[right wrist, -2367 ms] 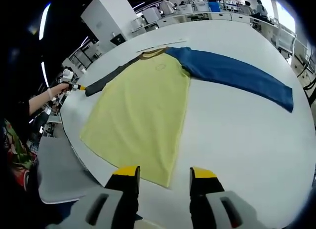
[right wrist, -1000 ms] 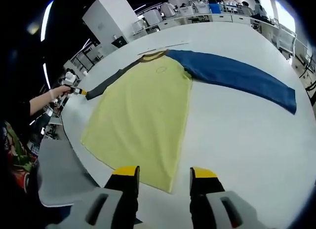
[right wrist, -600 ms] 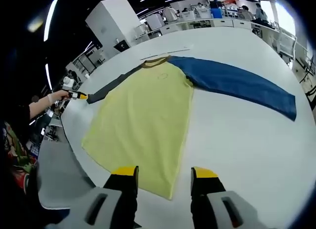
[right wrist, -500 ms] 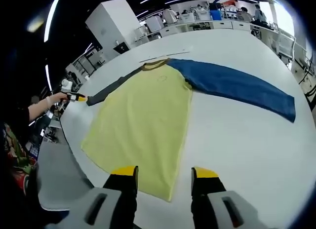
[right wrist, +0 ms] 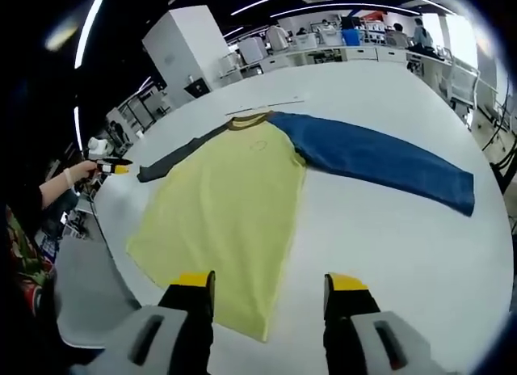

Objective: Fold the garment on the visible template until the final outline fits inside the template.

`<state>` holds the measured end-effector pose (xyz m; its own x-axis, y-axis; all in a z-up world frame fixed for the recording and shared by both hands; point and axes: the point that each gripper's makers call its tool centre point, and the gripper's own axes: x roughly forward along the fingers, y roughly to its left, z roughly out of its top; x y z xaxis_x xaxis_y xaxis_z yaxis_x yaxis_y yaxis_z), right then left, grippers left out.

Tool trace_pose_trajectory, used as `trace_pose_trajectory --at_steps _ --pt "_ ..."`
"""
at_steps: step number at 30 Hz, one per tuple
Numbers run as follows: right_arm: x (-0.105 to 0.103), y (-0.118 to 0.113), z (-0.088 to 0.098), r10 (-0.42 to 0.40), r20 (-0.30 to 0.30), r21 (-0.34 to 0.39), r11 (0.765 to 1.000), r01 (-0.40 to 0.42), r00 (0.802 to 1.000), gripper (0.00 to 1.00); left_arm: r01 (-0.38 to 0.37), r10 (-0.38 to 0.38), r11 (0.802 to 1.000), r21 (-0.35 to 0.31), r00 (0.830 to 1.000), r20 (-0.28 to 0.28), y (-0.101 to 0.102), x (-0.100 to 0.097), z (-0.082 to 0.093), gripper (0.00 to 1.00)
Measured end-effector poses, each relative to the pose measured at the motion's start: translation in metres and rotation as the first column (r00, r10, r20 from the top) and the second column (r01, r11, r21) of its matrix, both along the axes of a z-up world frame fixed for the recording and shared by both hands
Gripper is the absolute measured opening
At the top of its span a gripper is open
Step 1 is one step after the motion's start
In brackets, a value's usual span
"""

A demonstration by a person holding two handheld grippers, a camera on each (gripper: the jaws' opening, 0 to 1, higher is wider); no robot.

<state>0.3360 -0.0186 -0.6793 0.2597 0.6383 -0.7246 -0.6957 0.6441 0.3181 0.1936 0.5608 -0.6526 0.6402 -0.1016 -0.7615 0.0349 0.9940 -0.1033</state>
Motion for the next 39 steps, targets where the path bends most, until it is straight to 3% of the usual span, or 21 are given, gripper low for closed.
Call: trace_pose_trajectory --at_steps 4,10,15,17,19,20,22,24,26,32,36,39 --pt "0.004 -0.004 0.0 -0.008 0.017 -0.017 1.0 0.008 1.0 0.63 0.035 -0.035 0.999 0.006 0.999 0.019 -0.016 0.0 0.004 0.81" --pt "0.013 -0.012 0.0 -0.027 0.043 -0.032 0.999 0.028 0.999 0.72 0.039 -0.035 0.998 -0.053 0.996 0.078 -0.04 0.003 0.01 0.79" --pt "0.02 -0.019 0.001 -0.042 0.062 -0.044 0.998 0.045 0.997 0.78 0.061 -0.054 0.995 -0.077 0.994 0.093 -0.06 0.001 0.007 0.77" --pt "0.021 -0.023 0.0 -0.048 0.06 -0.062 0.997 0.052 0.997 0.71 0.061 -0.052 0.994 -0.091 0.994 0.101 -0.068 -0.001 0.006 0.75" --pt "0.012 -0.017 -0.001 -0.021 0.018 -0.026 0.999 0.022 1.0 0.53 0.063 -0.05 0.992 -0.11 0.992 0.12 -0.078 -0.001 0.006 0.74" --pt "0.012 -0.018 -0.002 -0.043 0.012 -0.022 0.999 0.044 0.999 0.55 0.063 -0.048 0.99 -0.124 0.992 0.121 -0.082 -0.002 0.004 0.75" --pt "0.011 -0.017 -0.007 -0.051 0.023 -0.024 0.998 0.052 0.998 0.73 0.059 -0.044 0.989 -0.133 0.992 0.116 -0.087 -0.005 0.002 0.77" --pt "0.007 -0.022 -0.015 -0.029 0.021 -0.067 0.997 0.03 0.999 0.69 0.061 -0.044 0.989 -0.137 0.992 0.119 -0.091 -0.008 0.002 0.75" --pt "0.008 -0.026 -0.02 -0.036 0.023 -0.075 0.996 0.037 0.999 0.71 0.048 -0.029 0.987 -0.152 0.991 0.128 -0.094 -0.011 0.005 0.76" --pt "0.036 -0.044 -0.017 -0.15 0.047 -0.047 0.987 0.152 0.988 0.73 0.017 0.016 0.978 -0.206 0.987 0.158 -0.107 -0.019 0.01 0.76" --pt "0.06 -0.056 -0.012 -0.187 0.069 -0.059 0.98 0.191 0.98 0.86 0.006 0.032 0.974 -0.228 0.986 0.163 -0.118 -0.024 0.007 0.76" --pt "0.082 -0.064 -0.006 -0.224 0.096 -0.058 0.971 0.23 0.97 0.87 0.0 0.039 0.971 -0.24 0.987 0.158 -0.127 -0.028 0.002 0.76"
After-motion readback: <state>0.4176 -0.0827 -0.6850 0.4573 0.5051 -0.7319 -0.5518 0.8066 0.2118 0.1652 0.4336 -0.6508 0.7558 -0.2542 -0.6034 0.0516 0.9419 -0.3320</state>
